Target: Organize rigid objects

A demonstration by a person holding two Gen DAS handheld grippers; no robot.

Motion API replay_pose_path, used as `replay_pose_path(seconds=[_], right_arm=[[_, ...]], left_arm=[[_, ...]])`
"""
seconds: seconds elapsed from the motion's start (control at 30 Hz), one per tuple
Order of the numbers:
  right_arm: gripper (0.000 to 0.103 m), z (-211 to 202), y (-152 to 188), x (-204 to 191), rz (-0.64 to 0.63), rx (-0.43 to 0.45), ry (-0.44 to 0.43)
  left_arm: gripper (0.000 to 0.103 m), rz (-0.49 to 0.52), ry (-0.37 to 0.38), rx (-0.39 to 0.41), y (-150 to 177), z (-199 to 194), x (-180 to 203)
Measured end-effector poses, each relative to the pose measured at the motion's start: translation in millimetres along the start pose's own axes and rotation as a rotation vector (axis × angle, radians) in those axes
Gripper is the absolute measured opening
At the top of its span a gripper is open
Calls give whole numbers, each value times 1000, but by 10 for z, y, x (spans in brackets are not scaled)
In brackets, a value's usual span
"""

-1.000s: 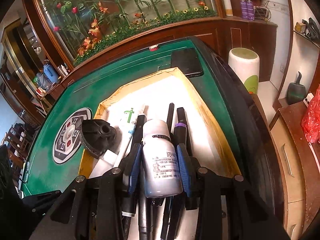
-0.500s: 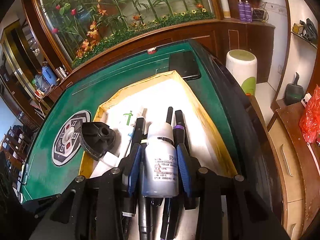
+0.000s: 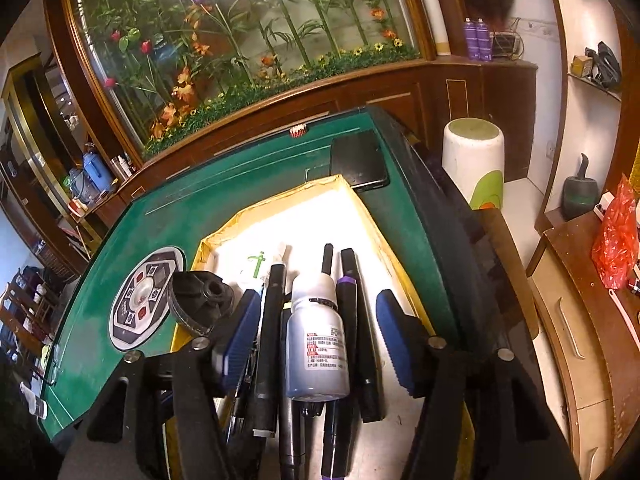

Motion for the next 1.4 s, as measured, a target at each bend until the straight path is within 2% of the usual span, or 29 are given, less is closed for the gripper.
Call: replay_pose_path(seconds=[0.13, 0.27, 0.67, 0.83, 1.03, 1.27, 1.4], right_arm=[[67, -50, -18, -21, -5, 22, 1], [68, -59, -11, -60, -26, 35, 24], [69, -140, 105, -116, -28, 76, 69], [77, -236, 211, -75, -15, 104, 105], [77, -342, 304, -64, -35, 145, 151], [85, -511, 413, -63, -35, 200, 171], [85, -537, 464, -80, -43, 200, 169]], left_arm=[[75, -18, -9, 24, 39, -103, -24], [79, -36, -18, 29, 76, -151, -75], [80, -78, -5, 49, 222, -329, -161], [80, -87, -3, 68, 228, -374, -183], [81, -74, -85, 123, 225, -437, -219], [92, -82, -154, 213, 251, -553, -340], [95, -87, -167, 207, 272, -559, -427]])
Point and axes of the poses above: each gripper's, at about its wrist camera, not at the fingertips, and z roughly the way its jaws point, x to its right, y to its underside, the point moved 4 cm from there along z, roughly the way its jaws point
